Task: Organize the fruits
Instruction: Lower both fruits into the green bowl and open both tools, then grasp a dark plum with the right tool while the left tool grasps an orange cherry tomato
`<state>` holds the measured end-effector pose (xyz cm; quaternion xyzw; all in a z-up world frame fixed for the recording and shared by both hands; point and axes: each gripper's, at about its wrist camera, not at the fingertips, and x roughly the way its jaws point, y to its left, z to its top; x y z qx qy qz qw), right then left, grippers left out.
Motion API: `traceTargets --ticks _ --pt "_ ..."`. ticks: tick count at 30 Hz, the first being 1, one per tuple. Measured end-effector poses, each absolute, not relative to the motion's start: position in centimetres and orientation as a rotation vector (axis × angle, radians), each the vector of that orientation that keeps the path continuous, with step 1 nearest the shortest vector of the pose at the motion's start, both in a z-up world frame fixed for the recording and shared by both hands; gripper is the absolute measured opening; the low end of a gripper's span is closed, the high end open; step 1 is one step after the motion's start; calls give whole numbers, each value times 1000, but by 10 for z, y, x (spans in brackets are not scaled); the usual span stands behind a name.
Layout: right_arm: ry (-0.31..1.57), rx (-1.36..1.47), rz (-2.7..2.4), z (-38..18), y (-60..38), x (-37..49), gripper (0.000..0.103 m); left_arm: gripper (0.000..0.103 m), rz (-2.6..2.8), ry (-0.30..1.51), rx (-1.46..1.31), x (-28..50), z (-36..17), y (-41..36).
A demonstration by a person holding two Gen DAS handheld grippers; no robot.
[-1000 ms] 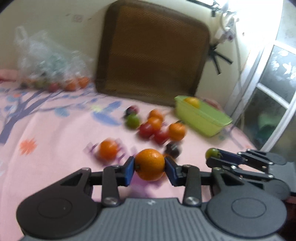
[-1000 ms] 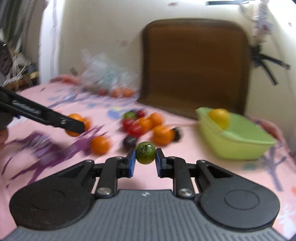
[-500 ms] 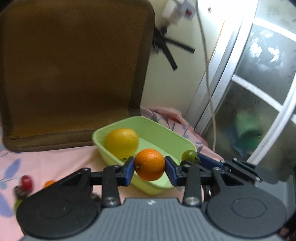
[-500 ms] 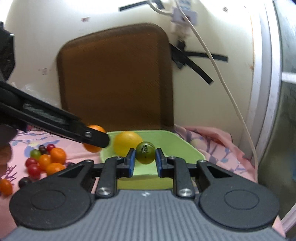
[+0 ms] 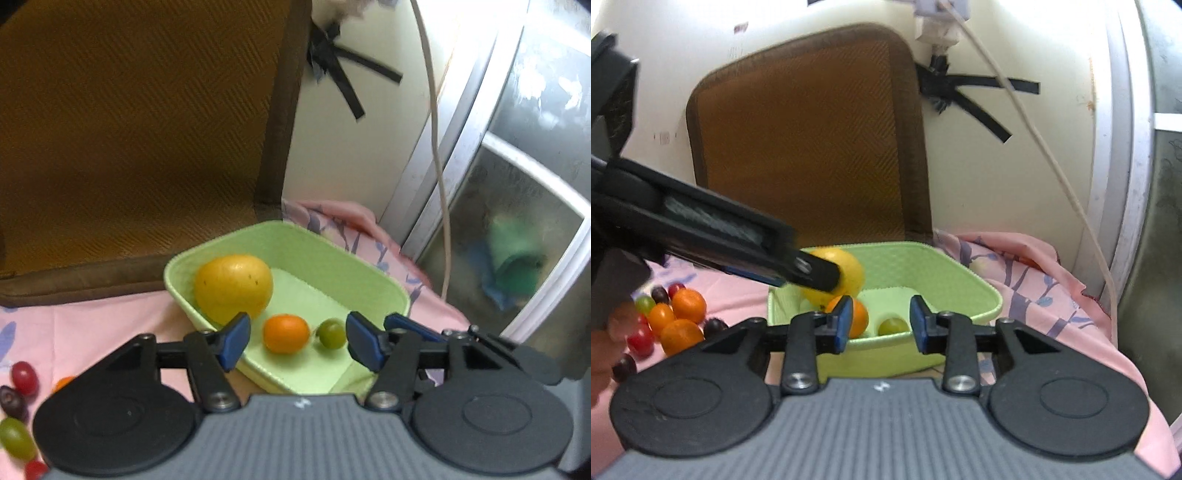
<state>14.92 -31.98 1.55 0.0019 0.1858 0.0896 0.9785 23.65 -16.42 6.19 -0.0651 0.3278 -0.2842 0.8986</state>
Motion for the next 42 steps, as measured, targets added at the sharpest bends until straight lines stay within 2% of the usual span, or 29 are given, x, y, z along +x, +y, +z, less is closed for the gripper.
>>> traceTargets --ticks 9,16,23,28,32,42 --pt "238 80 202 27 -323 118 36 59 -425 454 -249 156 110 -18" --pt "343 65 389 27 -288 116 36 59 -212 513 -209 102 80 53" --pt "472 72 553 19 -239 100 36 59 -219 568 -198 90 50 62" --pt "503 44 674 17 -203 82 37 59 -245 580 -128 90 33 47" --pt "500 -29 686 15 -181 78 36 59 -255 612 -177 93 21 50" --pt "559 68 638 14 -201 115 37 59 -459 573 -76 68 22 12"
